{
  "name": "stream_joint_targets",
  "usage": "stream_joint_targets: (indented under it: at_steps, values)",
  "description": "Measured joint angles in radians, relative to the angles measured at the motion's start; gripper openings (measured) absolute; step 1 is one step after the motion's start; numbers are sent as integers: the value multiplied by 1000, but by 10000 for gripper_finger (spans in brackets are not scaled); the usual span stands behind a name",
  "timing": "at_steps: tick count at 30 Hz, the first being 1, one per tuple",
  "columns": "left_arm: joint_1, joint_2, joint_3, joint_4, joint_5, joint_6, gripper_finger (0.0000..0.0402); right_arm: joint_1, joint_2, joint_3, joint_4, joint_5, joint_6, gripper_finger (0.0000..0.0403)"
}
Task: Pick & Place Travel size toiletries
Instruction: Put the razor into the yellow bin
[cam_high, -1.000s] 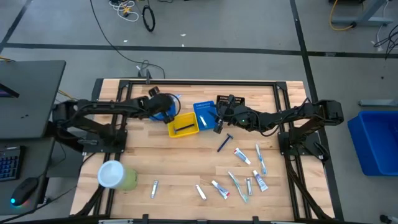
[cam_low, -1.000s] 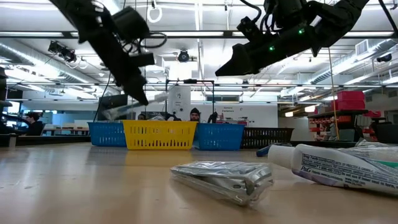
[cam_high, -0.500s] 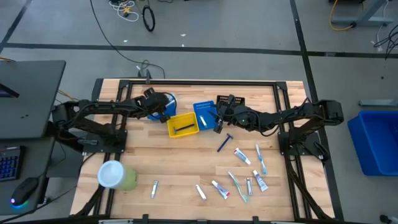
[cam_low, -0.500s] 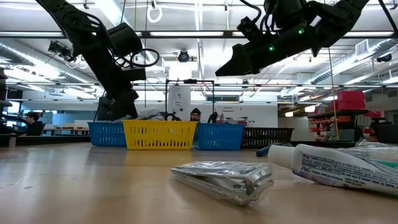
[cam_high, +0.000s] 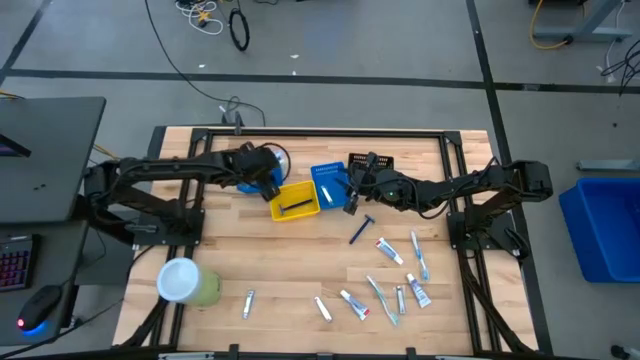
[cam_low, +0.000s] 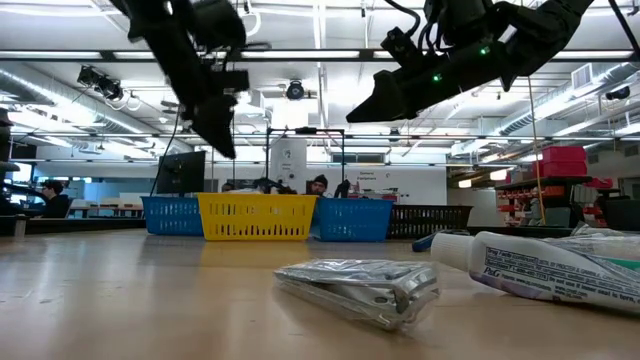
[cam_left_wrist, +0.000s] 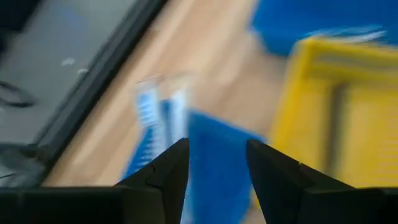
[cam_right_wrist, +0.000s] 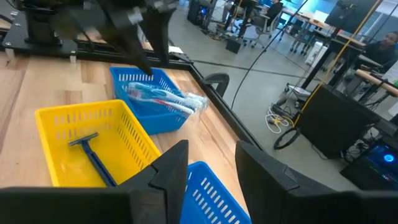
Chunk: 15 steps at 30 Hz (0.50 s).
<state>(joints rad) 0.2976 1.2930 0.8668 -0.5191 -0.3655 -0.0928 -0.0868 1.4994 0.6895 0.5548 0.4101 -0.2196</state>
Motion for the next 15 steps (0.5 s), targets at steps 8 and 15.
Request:
stream_joint_targets:
  at_steps: [8,15]
  values:
    - [-167,-25,45,-8,227,45,152,20,0,0,-38,-313,-15,140]
    - [-300,-214,-19,5,190,66,147,89,0,16,-75,-394,30,141]
